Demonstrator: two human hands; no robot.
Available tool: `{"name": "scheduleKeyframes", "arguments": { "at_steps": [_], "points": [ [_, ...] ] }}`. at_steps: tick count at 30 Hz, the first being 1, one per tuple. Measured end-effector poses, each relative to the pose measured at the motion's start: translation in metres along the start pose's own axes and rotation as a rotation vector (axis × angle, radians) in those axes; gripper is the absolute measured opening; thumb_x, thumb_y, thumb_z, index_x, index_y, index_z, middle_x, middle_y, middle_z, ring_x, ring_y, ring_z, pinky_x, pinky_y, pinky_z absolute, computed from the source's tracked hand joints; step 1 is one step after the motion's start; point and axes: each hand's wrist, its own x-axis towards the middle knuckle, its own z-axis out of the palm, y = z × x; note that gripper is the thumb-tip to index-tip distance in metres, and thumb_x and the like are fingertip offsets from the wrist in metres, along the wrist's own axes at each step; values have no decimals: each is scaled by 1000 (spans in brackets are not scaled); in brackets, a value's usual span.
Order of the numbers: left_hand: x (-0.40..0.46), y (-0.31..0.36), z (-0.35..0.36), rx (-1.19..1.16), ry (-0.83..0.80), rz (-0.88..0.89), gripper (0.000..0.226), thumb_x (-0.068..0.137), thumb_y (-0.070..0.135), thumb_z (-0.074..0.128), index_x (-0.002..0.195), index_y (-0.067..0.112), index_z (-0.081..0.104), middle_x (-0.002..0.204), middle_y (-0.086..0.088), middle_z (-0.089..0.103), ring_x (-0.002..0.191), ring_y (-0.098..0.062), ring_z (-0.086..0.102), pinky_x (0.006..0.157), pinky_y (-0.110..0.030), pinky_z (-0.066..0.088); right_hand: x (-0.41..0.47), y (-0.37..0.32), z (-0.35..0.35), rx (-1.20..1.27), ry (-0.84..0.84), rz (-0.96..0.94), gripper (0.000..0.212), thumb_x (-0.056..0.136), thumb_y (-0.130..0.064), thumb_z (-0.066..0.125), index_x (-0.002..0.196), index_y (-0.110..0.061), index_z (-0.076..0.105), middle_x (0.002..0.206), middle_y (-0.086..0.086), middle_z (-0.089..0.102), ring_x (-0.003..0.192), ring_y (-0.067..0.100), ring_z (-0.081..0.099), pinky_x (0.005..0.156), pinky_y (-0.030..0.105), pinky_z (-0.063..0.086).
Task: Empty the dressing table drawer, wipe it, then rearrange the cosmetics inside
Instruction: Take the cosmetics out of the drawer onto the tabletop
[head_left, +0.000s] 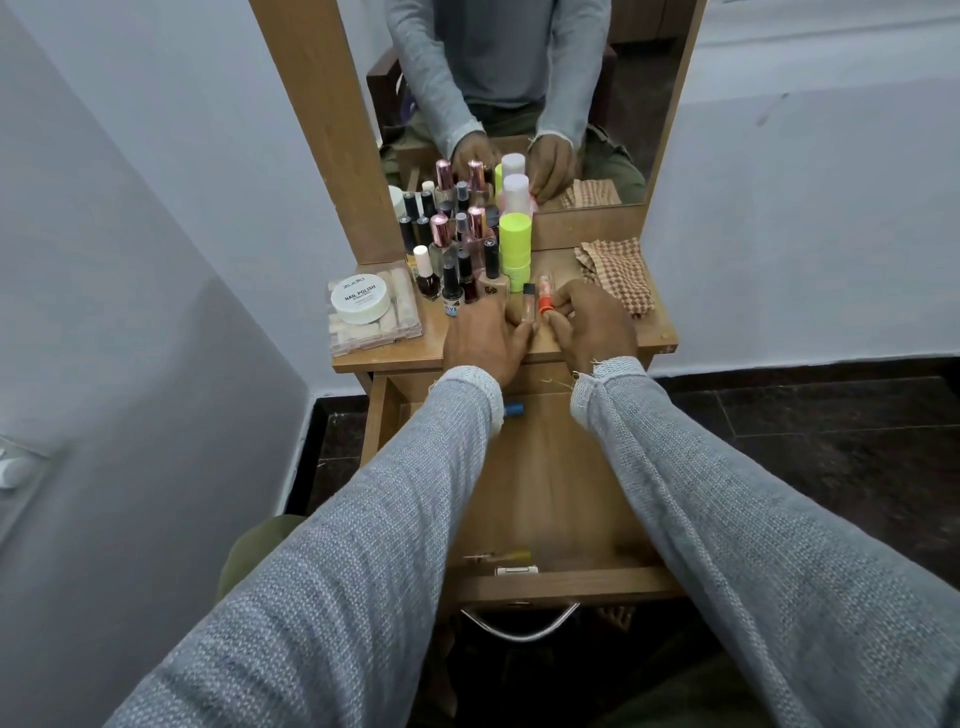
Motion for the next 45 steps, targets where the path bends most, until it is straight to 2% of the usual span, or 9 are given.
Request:
{"name": "scheduleKeyframes", "arguments": {
  "at_steps": [20, 24, 29, 32, 34, 36, 39, 41, 45],
  "points": [
    [-2, -4, 8, 17, 58, 40, 12, 87, 32, 69, 87, 21, 65, 84, -2, 69, 76, -17, 62, 67, -28, 50, -7, -2, -2, 32, 55, 49, 21, 85, -19, 65, 105, -13, 61, 96, 3, 65, 86, 20, 59, 70, 29, 44],
    [-19, -19, 4, -168, 29, 184, 14, 85, 16, 70, 98, 17, 65, 93, 0, 63, 80, -12, 58, 76, -31, 55, -11, 2, -5, 84, 46, 31, 21, 83, -17, 67, 103, -13, 61, 93, 1, 65, 81, 15, 57, 67, 26, 43],
    [-45, -49, -9, -247, -83, 341, 35, 85, 8, 68, 119, 13, 61, 115, 0, 57, 104, -12, 56, 95, -28, 49, -31, 11, -13, 185, 23, -92, 19, 80, -16, 72, 95, -12, 60, 88, 1, 58, 74, 10, 51, 66, 22, 48],
    [-68, -66, -13, -237, -37, 407, 29, 86, 6, 65, 114, 11, 62, 116, -3, 58, 105, -11, 55, 94, -19, 45, -70, 7, -15, 130, -119, -271, 16, 80, -20, 73, 85, -15, 58, 90, -4, 49, 72, 9, 48, 63, 13, 38],
    [-84, -77, -11, -238, -20, 393, 23, 86, 3, 63, 107, 12, 65, 107, -1, 62, 95, -8, 57, 84, -13, 46, -93, 5, -13, 144, -289, -353, 17, 78, -25, 74, 82, -17, 59, 91, -8, 49, 73, 7, 47, 65, 15, 40],
    [-96, -89, -9, -200, -136, 350, 17, 87, 4, 62, 100, 14, 68, 95, 2, 65, 84, -10, 60, 75, -19, 50, -104, 4, -7, 138, -610, -340, 20, 77, -30, 76, 85, -18, 62, 89, -9, 54, 75, 6, 51, 68, 22, 48],
    [-102, -102, -7, -41, -425, 270, 13, 88, 8, 62, 93, 18, 69, 92, 6, 66, 85, -12, 60, 80, -32, 52, -113, 4, 5, 73, -1028, -204, 20, 72, -30, 80, 81, -25, 63, 80, -12, 59, 72, 7, 57, 69, 24, 52],
    [-105, -106, -8, -7, -493, 211, 14, 88, 9, 62, 95, 20, 68, 95, 8, 66, 88, -10, 59, 83, -29, 50, -119, 3, 9, 21, -1111, -201, 17, 70, -32, 80, 78, -25, 66, 74, -11, 66, 68, 6, 62, 67, 26, 55],
    [-106, -112, -9, 1, -476, 137, 14, 90, 12, 61, 99, 21, 67, 102, 7, 67, 91, -9, 59, 84, -25, 49, -120, -4, 11, -32, -1104, -252, 13, 76, -31, 75, 85, -22, 71, 70, -14, 64, 61, -1, 58, 58, 12, 46]
  ]
}}
